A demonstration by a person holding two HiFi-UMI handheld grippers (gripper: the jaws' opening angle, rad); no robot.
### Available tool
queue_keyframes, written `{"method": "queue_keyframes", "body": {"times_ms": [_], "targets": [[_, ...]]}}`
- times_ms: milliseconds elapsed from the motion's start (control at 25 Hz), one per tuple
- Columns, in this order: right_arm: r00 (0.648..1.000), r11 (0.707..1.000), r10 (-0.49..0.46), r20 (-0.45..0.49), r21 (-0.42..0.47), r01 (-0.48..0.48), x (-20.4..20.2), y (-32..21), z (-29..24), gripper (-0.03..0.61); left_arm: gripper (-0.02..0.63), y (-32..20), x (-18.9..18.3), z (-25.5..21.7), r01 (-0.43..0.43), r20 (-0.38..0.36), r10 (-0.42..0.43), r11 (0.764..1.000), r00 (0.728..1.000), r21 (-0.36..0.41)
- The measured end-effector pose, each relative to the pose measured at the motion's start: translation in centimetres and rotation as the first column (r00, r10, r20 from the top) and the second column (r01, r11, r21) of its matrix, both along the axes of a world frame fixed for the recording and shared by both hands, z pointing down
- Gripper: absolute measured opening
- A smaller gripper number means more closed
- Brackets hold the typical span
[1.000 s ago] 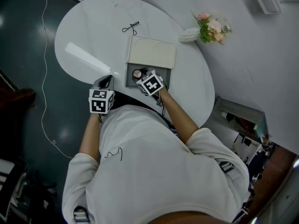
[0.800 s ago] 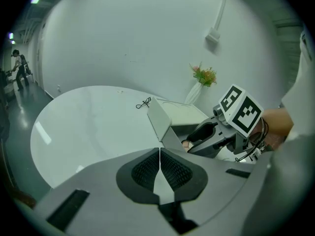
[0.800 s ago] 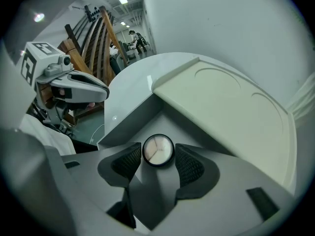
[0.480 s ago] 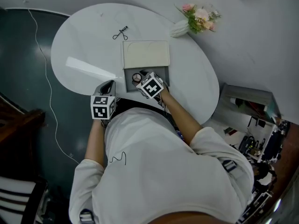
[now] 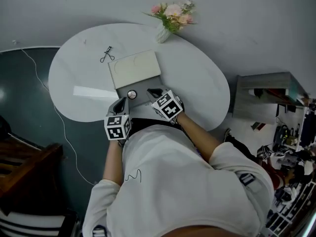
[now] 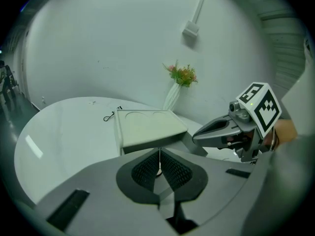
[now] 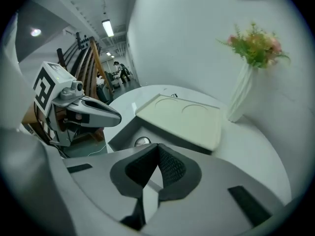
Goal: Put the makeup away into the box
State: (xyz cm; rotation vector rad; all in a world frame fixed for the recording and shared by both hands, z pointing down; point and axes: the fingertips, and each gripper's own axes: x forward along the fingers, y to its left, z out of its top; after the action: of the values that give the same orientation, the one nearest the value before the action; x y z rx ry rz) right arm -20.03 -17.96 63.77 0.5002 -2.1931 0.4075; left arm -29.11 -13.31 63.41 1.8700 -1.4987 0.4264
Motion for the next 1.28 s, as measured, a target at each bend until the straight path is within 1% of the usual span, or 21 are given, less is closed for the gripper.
{"method": "queue_keyframes", "body": {"times_ms": [160, 360, 440, 560, 640, 720, 840, 920, 1000, 1160, 1280], "targets": [[0.995, 0.996, 0.085, 0.050, 0.004, -0.085, 4.2, -0.4, -1.1, -0.003, 0.021, -1.4, 3.2, -1.2, 0.007, 0.001, -0.007, 1.000, 1.000, 0.018], [0.976, 0.982, 0.174, 0.134, 0.044, -0.181, 8.7, -1.2, -3.4, -0.003, 0.021, -2.4, 6.9, -3.6, 0.013, 0.006, -0.013, 0.998, 1.000, 0.061], [0.960, 0.972, 0.208, 0.188, 0.067, -0.224, 10.0, -1.9, -5.0, -0.003, 0.021, -2.7, 7.8, -5.2, 0.030, 0.003, -0.031, 0.995, 1.000, 0.094], [0.937, 0.955, 0.226, 0.268, 0.130, -0.268, 11.2, -3.4, -8.2, -0.003, 0.021, -3.7, 8.4, -8.3, 0.056, 0.011, -0.059, 0.983, 0.998, 0.174], [0.924, 0.942, 0.218, 0.313, 0.179, -0.283, 11.5, -4.3, -10.5, -0.003, 0.021, -4.3, 8.3, -10.4, 0.068, 0.031, -0.077, 0.971, 0.997, 0.227], [0.914, 0.933, 0.200, 0.354, 0.217, -0.288, 11.4, -4.9, -12.9, -0.003, 0.021, -4.7, 8.1, -12.6, 0.068, 0.073, -0.091, 0.958, 0.993, 0.277], [0.895, 0.918, 0.157, 0.418, 0.272, -0.288, 10.9, -5.9, -17.0, -0.003, 0.021, -5.3, 8.4, -16.5, 0.053, 0.130, -0.107, 0.930, 0.986, 0.363], [0.879, 0.902, 0.127, 0.460, 0.315, -0.296, 10.8, -6.3, -19.9, -0.003, 0.021, -5.7, 8.9, -19.0, 0.051, 0.131, -0.115, 0.907, 0.985, 0.417], [0.864, 0.886, 0.101, 0.494, 0.350, -0.303, 10.8, -6.4, -22.4, -0.003, 0.021, -5.9, 9.2, -21.0, 0.054, 0.124, -0.124, 0.889, 0.984, 0.455], [0.841, 0.857, 0.053, 0.538, 0.408, -0.315, 10.7, -6.7, -26.4, -0.003, 0.021, -6.1, 8.9, -23.8, 0.062, 0.132, -0.147, 0.863, 0.980, 0.502], [0.834, 0.837, 0.023, 0.551, 0.446, -0.318, 10.7, -6.8, -28.3, -0.003, 0.021, -6.3, 8.7, -25.2, 0.065, 0.141, -0.164, 0.845, 0.976, 0.532]]}}
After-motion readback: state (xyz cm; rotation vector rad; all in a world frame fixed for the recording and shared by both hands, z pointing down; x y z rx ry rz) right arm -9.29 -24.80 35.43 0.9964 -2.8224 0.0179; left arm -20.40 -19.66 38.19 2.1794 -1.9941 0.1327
